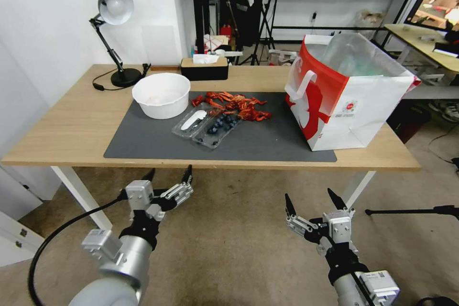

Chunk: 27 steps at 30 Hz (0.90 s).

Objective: Close the takeout container lid, then place the container into the takeout bag.

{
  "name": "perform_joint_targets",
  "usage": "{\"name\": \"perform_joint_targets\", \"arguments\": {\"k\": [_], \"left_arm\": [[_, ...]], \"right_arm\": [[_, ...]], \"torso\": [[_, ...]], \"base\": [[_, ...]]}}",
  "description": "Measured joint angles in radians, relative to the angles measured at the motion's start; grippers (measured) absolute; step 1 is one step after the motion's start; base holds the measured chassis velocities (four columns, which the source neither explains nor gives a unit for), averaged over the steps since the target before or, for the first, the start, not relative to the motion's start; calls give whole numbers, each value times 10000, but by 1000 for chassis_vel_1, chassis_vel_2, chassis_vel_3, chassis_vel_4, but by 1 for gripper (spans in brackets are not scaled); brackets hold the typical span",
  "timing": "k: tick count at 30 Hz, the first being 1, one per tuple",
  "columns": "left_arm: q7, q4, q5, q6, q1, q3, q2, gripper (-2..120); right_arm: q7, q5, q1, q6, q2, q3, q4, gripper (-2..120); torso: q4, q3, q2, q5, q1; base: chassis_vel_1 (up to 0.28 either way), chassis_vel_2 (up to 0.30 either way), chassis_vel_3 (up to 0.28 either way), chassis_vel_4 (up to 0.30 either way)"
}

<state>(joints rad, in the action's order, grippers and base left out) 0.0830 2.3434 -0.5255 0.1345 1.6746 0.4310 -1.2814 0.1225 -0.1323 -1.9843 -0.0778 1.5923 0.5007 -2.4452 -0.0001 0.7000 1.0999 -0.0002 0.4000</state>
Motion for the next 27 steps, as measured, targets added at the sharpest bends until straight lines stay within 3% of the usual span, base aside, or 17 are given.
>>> {"name": "perform_joint_targets", "arguments": {"k": [11,14,19,22,27], "left_arm": [[-674,-1641,-631,-293,-1767,-59,574,100],[-1508,-2511,-1022,-363,-2616,-67,939,100],[-1885,-3082,-1181,-354,-3032,-61,1314,100],[-2251,-3491,-1304,-15,-3403,-144,1756,100],[-2313,-3853,-1468,244,-3803,-316,2031,100]], "right_arm": [[141,606,330,91,-269,66,323,100],[197,718,388,128,-259,95,428,100],[227,748,517,121,-257,103,529,100],[227,686,515,130,-139,98,605,100],[227,563,515,157,-13,96,655,100]], "torso": [[3,1,0,2,0],[-2,1,0,0,1],[5,1,0,2,0],[2,1,0,2,0],[2,1,0,0,0]], "base": [[0,0,0,0],[0,0,0,0],[0,0,0,0],[0,0,0,0],[0,0,0,0]]}}
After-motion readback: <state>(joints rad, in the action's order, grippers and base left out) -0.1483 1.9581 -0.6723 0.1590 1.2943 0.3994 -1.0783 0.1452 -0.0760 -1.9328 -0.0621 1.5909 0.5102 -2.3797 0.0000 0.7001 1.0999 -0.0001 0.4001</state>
